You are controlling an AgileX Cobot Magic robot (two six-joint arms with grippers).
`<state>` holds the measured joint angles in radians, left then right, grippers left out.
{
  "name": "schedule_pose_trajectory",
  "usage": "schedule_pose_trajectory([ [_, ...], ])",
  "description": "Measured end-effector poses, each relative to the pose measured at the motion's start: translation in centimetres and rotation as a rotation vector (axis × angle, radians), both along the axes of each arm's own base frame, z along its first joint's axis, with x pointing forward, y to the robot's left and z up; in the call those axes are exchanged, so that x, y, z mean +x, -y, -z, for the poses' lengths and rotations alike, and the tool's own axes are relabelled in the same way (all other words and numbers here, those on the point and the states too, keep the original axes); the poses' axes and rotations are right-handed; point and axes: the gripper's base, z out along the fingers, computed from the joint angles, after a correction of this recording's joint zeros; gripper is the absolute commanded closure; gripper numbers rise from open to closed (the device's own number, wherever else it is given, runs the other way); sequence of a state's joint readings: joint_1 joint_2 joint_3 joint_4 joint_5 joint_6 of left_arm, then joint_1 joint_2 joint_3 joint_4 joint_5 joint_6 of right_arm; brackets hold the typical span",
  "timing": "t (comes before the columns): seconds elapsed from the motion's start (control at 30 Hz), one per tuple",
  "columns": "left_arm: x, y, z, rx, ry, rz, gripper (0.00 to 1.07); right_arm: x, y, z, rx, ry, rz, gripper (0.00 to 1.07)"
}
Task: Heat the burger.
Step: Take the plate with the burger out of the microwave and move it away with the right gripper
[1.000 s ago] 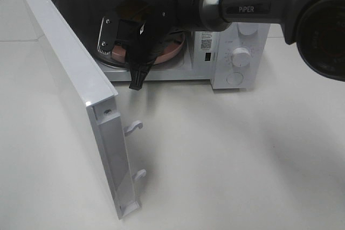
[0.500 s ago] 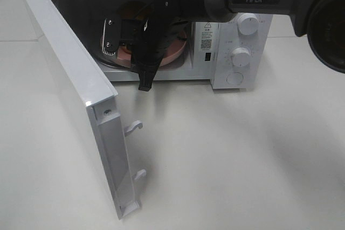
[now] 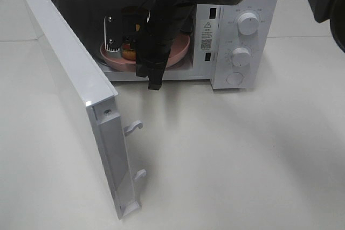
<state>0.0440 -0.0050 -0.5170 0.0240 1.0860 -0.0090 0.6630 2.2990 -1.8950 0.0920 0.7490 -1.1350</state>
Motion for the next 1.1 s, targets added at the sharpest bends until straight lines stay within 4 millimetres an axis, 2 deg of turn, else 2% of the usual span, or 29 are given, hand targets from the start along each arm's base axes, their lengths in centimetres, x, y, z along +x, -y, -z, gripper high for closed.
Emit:
schedule_pose_trajectory([
  [0.3, 0.0, 0.0, 0.0, 0.0, 0.0, 0.0, 0.09, -0.8, -0.2, -0.8, -0.005, -0.01, -0.013, 1.07],
  [0.57, 0.0, 0.0, 0.0, 0.0, 0.0, 0.0, 0.09, -2.6, 1.3, -1.0, -0.021, -0.008, -0.041, 1.07],
  [0.73, 0.0, 0.0, 0.0, 0.0, 0.0, 0.0, 0.09, -4.9, 2.6, -1.0, -0.022, 0.017, -0.086, 1.07],
  [1.1, 0.0, 0.0, 0.0, 0.0, 0.0, 0.0, 0.09, -8.1, 4.8, -1.6, -0.014, 0.06, -0.133, 1.07],
])
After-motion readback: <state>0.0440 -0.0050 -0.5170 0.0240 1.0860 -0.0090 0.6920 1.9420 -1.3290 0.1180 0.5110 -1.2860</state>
